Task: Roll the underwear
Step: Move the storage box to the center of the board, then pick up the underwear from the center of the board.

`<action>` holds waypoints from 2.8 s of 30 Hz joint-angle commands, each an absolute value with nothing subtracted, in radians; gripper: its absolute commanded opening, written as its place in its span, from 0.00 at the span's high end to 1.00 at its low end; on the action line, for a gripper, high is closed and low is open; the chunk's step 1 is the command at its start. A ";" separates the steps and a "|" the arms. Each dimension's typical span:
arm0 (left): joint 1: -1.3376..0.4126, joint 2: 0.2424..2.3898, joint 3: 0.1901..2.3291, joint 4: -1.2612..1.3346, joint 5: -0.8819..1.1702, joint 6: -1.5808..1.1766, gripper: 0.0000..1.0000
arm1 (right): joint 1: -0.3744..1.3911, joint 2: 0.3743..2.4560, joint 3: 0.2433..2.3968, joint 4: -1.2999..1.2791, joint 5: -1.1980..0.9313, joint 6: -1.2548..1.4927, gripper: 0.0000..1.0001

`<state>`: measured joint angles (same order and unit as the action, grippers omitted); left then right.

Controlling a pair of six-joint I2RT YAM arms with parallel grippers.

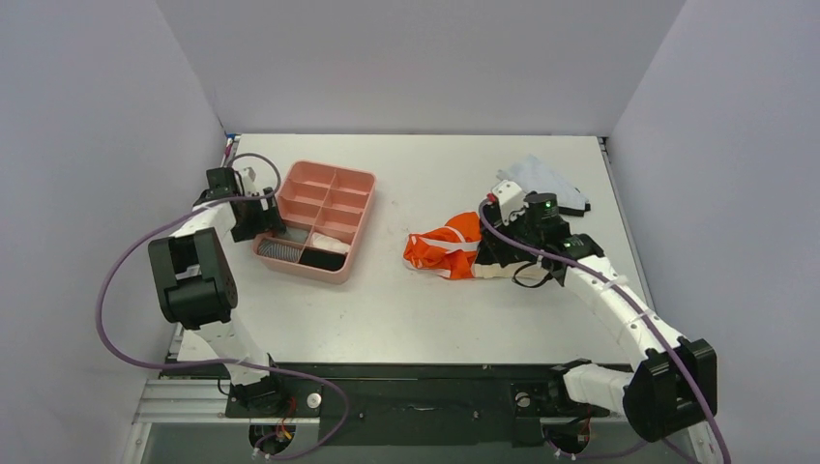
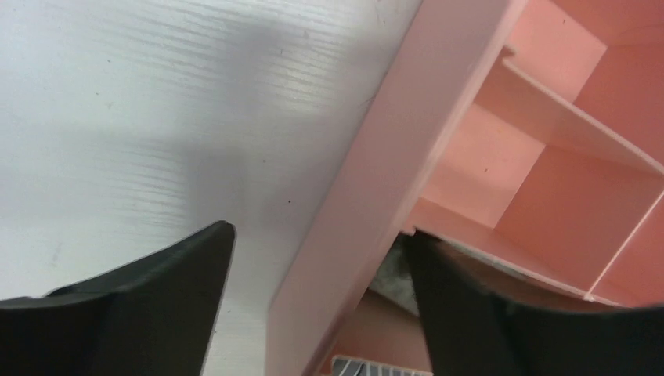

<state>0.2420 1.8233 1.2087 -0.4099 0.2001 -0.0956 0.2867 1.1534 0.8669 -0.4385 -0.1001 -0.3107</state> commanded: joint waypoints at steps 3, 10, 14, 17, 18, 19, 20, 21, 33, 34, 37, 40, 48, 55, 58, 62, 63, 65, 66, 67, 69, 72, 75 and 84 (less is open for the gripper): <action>0.277 1.675 1.194 -0.364 0.224 -0.101 0.05 | 0.454 1.279 0.985 -0.436 -0.046 -0.385 0.08; 0.298 1.407 1.111 -0.389 0.235 -0.035 0.03 | 0.379 1.463 1.040 -0.422 0.018 -0.344 0.17; 0.295 1.293 1.075 -0.410 0.252 -0.009 0.03 | 0.297 1.524 1.074 -0.447 -0.042 -0.335 0.18; 0.292 1.235 1.076 -0.433 0.265 -0.005 0.03 | 0.290 1.572 1.073 -0.469 -0.038 -0.355 0.17; 0.290 1.227 1.080 -0.445 0.277 -0.005 0.03 | 0.289 1.582 1.071 -0.471 -0.033 -0.362 0.17; 0.289 1.215 1.083 -0.450 0.284 -0.005 0.03 | 0.290 1.605 1.069 -0.472 -0.017 -0.366 0.17; 0.286 1.211 1.089 -0.462 0.294 -0.005 0.03 | 0.289 1.616 1.068 -0.472 -0.010 -0.375 0.18; 0.282 1.206 1.092 -0.470 0.297 -0.005 0.03 | 0.284 1.640 1.068 -0.472 0.037 -0.384 0.21; 0.234 1.198 1.105 -0.465 0.309 -0.005 0.04 | 0.065 1.742 1.103 -0.531 0.105 -0.470 0.57; 0.232 1.197 1.105 -0.464 0.309 -0.005 0.03 | 0.051 1.748 1.107 -0.536 0.114 -0.473 0.60; 0.224 1.194 1.100 -0.459 0.310 -0.005 0.03 | -0.030 1.760 1.138 -0.545 0.131 -0.485 0.72; 0.220 1.188 1.094 -0.454 0.306 -0.005 0.03 | -0.088 1.763 1.176 -0.554 0.134 -0.481 0.75; 0.213 1.184 1.082 -0.461 0.304 0.033 0.03 | 0.004 1.640 1.239 -0.629 -0.022 -0.431 0.46; 0.194 1.172 1.085 -0.494 0.335 0.082 0.03 | 0.281 1.548 1.236 -0.630 -0.063 -0.413 0.38; 0.168 1.162 1.074 -0.507 0.345 0.112 0.03 | 0.395 1.561 1.251 -0.626 -0.081 -0.415 0.38; 0.099 1.152 1.047 -0.522 0.337 0.169 0.03 | 0.512 1.597 1.281 -0.608 -0.087 -0.417 0.38; 0.062 1.155 1.041 -0.521 0.316 0.175 0.03 | 0.543 1.614 1.297 -0.604 -0.087 -0.417 0.38; -0.007 1.171 1.018 -0.502 0.272 0.184 0.03 | 0.581 1.647 1.323 -0.600 -0.088 -0.415 0.38; -0.032 1.179 1.007 -0.497 0.260 0.190 0.03 | 0.592 1.668 1.331 -0.598 -0.088 -0.414 0.38; -0.077 1.201 1.004 -0.488 0.236 0.192 0.03 | 0.611 1.678 1.345 -0.596 -0.090 -0.414 0.38; -0.126 1.240 1.004 -0.470 0.203 0.191 0.03 | 0.632 1.705 1.357 -0.588 -0.092 -0.416 0.38; -0.161 1.316 1.017 -0.451 0.215 0.168 0.03 | 0.647 1.757 1.374 -0.579 -0.086 -0.424 0.38; -0.204 1.384 1.055 -0.435 0.225 0.144 0.03 | 0.650 1.788 1.386 -0.567 -0.089 -0.423 0.43; -0.319 1.620 1.213 -0.430 0.183 0.021 0.02 | 0.623 1.724 1.336 -0.553 -0.107 -0.399 0.48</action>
